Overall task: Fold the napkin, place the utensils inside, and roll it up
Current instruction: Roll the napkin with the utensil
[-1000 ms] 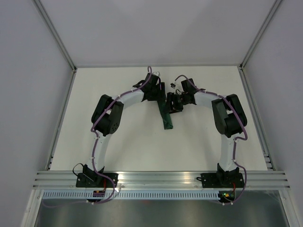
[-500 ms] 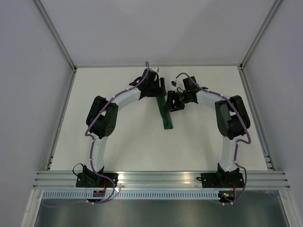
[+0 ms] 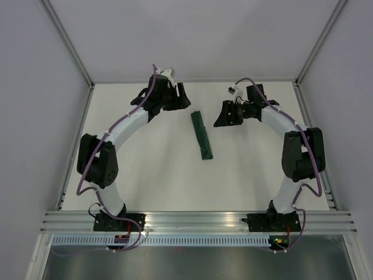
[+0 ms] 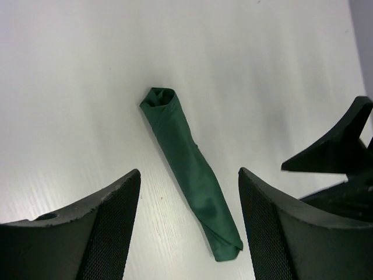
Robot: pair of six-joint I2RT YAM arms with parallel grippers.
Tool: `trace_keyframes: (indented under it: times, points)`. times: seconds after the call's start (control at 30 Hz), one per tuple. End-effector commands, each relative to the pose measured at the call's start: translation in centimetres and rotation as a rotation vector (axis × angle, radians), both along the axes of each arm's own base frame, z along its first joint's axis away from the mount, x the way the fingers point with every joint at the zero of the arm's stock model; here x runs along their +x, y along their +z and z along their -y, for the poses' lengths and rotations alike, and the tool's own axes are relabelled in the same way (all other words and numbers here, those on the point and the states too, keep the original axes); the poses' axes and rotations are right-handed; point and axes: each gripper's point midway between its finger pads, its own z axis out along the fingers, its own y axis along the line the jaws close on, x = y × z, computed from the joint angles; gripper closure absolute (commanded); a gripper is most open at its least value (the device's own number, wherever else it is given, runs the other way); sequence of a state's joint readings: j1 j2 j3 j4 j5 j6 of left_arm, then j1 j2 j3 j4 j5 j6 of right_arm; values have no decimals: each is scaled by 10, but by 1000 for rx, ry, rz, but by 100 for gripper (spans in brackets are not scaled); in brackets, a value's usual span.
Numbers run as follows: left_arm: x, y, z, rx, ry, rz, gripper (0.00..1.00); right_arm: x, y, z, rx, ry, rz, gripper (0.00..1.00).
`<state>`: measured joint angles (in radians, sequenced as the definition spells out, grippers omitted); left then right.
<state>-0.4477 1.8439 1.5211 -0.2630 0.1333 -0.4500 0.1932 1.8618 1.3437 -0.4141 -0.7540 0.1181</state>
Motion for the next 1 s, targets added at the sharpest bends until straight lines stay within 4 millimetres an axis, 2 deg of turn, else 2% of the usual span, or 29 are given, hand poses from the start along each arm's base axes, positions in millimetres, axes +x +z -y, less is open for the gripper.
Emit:
trace_keyframes:
  times: [0.0,0.03,0.07,0.1,0.13,0.17,0.2,0.23,0.27,0.3,0.33,0.37,0.4,0.47,0.5,0.53,0.63,0.97]
  points:
    - [-34,57,-20,-9,-41,110,27,-2,73,29,25,13,193,28]
    - [-41,63,-25,-11,-37,123,27,-4,74,48,20,-27,185,27]
    - [-56,74,-35,-12,-33,148,27,-6,90,60,2,-17,264,27]
    - [-64,78,-40,-12,-30,161,27,-9,96,70,-7,-32,282,27]
    - [-71,79,-44,-9,-27,168,27,-11,97,94,-23,-82,279,27]
    - [-82,71,-52,5,-19,161,26,-14,102,105,-33,-100,295,27]
    - [-94,86,-59,-7,-11,201,27,-21,115,115,-54,-100,354,27]
    - [-102,90,-63,-12,-9,214,27,-26,114,133,-72,-140,346,27]
    - [-113,77,-68,-3,-10,195,26,-30,119,141,-84,-157,369,27]
    - [-125,92,-75,-21,-6,240,26,-36,130,151,-120,-177,424,27]
    - [-133,90,-78,-23,-4,242,26,-41,128,164,-144,-214,425,26]
    - [-140,77,-83,-10,2,226,26,-48,137,169,-169,-230,465,26]
    - [-150,86,-88,-22,5,259,26,-52,134,177,-192,-250,471,25]
    - [-161,79,-96,-15,17,258,25,-60,141,182,-227,-267,511,24]
    - [-165,77,-99,-9,20,253,26,-63,138,184,-229,-279,510,24]
    - [-171,83,-102,-16,25,277,25,-64,140,185,-230,-287,522,23]
    - [-180,79,-107,-11,22,282,25,-67,145,184,-224,-308,532,23]
    - [-189,78,-107,-14,-3,285,25,-62,146,187,-218,-353,546,22]
